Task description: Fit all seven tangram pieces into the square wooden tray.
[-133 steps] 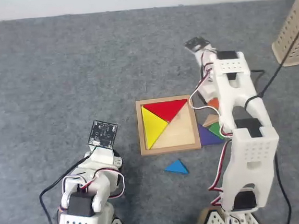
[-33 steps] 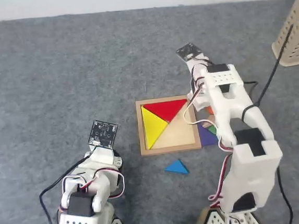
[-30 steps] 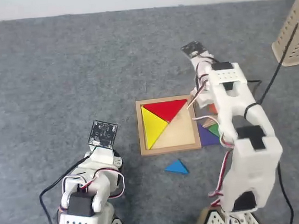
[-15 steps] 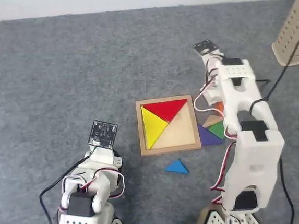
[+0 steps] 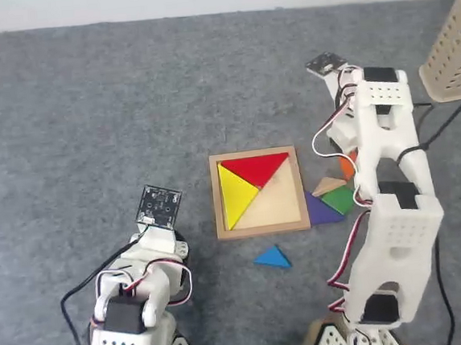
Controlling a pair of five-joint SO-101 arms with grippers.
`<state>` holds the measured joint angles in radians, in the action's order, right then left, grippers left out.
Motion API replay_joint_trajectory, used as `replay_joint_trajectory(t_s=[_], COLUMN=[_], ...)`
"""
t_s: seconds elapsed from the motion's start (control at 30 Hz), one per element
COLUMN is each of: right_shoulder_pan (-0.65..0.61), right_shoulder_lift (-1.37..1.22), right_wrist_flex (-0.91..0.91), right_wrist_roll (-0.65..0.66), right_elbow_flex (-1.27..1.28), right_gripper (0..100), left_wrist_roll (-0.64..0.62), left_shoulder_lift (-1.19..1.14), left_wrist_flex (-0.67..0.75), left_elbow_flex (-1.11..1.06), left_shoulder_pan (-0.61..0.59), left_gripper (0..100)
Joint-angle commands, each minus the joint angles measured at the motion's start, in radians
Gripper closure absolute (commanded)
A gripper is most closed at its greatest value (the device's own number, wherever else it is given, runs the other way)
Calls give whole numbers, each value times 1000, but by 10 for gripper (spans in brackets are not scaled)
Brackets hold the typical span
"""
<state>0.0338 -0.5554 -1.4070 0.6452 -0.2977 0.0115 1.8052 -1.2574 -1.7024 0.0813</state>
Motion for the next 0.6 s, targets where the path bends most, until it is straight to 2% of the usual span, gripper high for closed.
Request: replay_joint_trajectory(t_s=[0.0, 0.23, 0.43, 0.57], right_shoulder_pan=[4, -28, -22, -19], right_shoulder_lift=[36, -38, -79, -79], right_wrist_flex=[-5, 120, 133, 142], right_wrist_roll=[6, 0, -12, -64], right_elbow_flex=[-23, 89, 80, 68], right_gripper=[699, 699, 704, 801], left_wrist_roll=[-6, -6, -6, -6], left_shoulder_lift=[20, 20, 20, 20], left_wrist_flex=[-6, -6, -6, -6], left_elbow_flex=[18, 18, 18, 18], left_shoulder_pan=[-3, -3, -3, -3], left_gripper=[988, 988, 988, 988])
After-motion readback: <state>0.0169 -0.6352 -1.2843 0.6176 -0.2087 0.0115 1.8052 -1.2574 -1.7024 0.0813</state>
